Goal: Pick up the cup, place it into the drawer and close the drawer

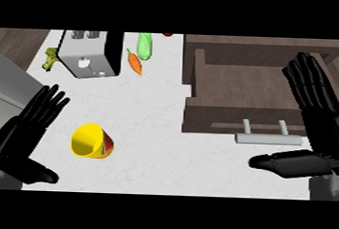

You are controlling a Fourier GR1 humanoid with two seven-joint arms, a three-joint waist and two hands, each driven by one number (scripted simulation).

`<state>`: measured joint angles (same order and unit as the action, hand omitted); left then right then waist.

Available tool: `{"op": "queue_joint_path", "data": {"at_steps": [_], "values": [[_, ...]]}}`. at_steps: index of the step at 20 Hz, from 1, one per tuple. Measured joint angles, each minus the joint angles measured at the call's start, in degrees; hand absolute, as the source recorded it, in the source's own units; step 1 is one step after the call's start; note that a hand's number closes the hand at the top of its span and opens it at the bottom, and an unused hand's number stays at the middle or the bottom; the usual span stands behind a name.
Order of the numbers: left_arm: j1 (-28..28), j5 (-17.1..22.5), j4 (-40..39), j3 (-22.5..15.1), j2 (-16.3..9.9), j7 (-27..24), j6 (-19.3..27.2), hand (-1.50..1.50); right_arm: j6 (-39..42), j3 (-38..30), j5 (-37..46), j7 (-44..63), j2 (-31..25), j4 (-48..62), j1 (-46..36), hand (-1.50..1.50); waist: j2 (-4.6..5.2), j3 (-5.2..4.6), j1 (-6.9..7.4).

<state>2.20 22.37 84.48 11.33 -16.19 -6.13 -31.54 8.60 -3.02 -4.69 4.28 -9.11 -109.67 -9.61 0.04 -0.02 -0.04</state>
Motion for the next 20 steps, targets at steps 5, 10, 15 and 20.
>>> {"op": "queue_joint_path", "data": {"at_steps": [5, 10, 15, 20], "values": [[2.50, -8.44, -12.16, -0.18, 0.78, -9.49, -0.26, -1.50, -0.21, -0.40, 0.34, 0.26, 0.11, 1.43, -2.34, -1.50, 0.04, -0.02, -0.13], [5.68, -14.63, -24.59, -0.04, 0.10, -18.42, -0.39, -1.50, 0.34, -1.55, -0.35, -0.16, -0.11, 2.20, -2.95, -1.50, 0.05, -0.02, -0.22], [10.41, -20.08, -38.66, 0.12, -1.11, -27.37, 1.22, -1.50, 0.54, -2.57, -0.94, 0.88, -0.66, 2.34, -4.32, -1.50, 0.10, -0.04, -0.40], [15.15, -24.39, -51.64, -0.44, -1.43, -34.89, 4.91, -1.50, 0.81, -2.97, -0.88, 0.25, -0.75, 3.85, -5.30, -1.50, 0.16, -0.06, -0.51]]}}
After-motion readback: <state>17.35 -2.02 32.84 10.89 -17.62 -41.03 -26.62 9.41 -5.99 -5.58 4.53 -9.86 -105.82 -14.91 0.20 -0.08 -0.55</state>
